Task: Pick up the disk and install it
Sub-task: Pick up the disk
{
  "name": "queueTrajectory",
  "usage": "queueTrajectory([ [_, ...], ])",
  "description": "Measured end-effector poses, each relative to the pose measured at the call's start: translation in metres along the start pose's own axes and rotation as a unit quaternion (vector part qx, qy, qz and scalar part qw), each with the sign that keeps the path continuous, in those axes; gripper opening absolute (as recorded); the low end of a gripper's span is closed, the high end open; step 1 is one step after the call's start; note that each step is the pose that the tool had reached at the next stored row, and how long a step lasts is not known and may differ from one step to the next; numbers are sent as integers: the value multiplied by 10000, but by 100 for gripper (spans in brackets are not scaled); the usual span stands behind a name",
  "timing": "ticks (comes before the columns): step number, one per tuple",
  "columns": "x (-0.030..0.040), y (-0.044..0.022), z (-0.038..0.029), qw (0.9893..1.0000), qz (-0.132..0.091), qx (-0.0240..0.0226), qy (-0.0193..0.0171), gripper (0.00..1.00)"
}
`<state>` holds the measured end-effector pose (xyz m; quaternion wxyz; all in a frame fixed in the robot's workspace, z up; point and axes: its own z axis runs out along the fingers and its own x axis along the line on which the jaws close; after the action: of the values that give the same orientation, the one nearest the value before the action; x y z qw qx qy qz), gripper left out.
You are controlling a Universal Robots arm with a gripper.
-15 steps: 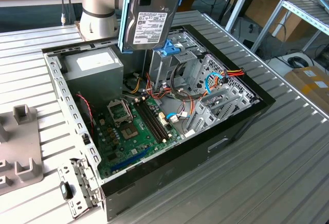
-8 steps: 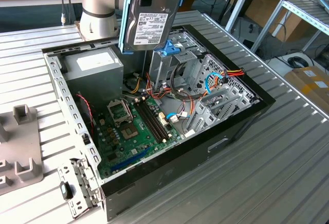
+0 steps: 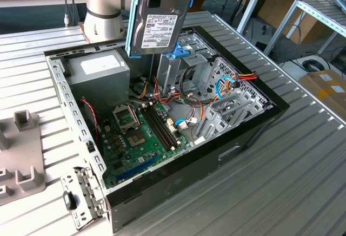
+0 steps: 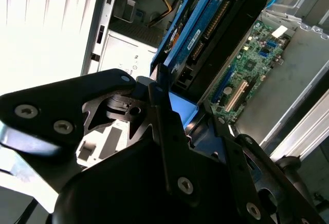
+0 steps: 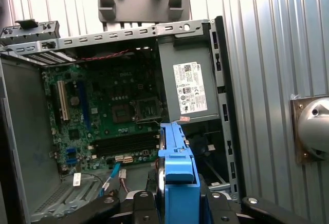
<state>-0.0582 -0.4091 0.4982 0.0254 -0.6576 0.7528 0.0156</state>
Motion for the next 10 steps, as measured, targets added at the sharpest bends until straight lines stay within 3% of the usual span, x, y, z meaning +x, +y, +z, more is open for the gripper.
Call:
queueTrajectory([
  [10, 43, -6, -3, 10000, 0, 0, 0, 37],
])
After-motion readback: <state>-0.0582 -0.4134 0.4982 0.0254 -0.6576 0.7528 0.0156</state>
